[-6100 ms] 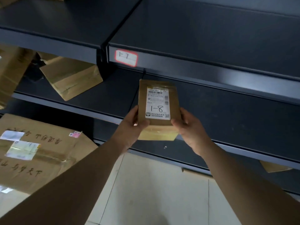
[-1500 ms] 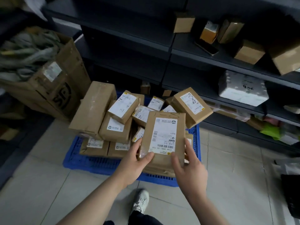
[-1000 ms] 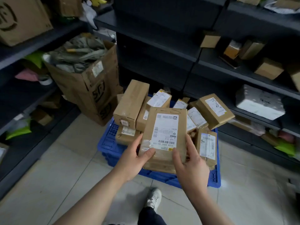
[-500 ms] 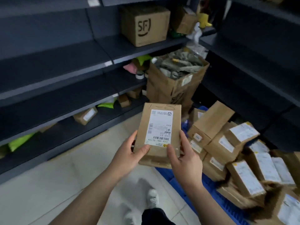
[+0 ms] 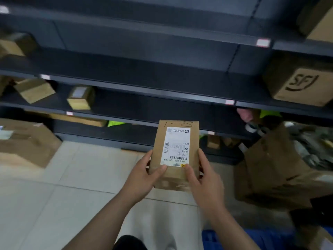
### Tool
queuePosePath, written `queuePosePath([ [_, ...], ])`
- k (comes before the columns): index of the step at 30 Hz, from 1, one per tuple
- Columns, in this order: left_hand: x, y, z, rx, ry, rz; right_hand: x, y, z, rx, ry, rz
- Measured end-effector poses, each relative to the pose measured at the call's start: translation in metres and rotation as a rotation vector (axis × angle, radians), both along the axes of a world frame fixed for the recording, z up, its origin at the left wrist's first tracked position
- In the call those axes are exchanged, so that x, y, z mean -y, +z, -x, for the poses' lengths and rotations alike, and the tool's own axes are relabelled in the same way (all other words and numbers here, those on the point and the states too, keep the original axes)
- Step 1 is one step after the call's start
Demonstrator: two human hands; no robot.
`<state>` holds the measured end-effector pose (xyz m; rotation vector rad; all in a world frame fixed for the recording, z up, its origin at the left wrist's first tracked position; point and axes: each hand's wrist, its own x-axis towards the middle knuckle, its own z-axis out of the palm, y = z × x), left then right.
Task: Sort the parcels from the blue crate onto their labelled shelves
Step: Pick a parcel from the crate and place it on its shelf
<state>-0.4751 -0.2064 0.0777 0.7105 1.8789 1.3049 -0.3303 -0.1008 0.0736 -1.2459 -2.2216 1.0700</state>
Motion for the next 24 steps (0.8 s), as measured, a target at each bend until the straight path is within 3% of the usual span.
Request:
queuePosePath([
  [11, 0.057, -0.025, 0.185, 0.012, 0.295, 0.058, 0.014, -0.039, 0.228, 0.056, 0.340, 0.049],
  [24, 0.069, -0.114, 0.418, 0.086, 0.220, 0.194, 0.015, -0.134, 0.455, 0.063, 0.411, 0.202],
])
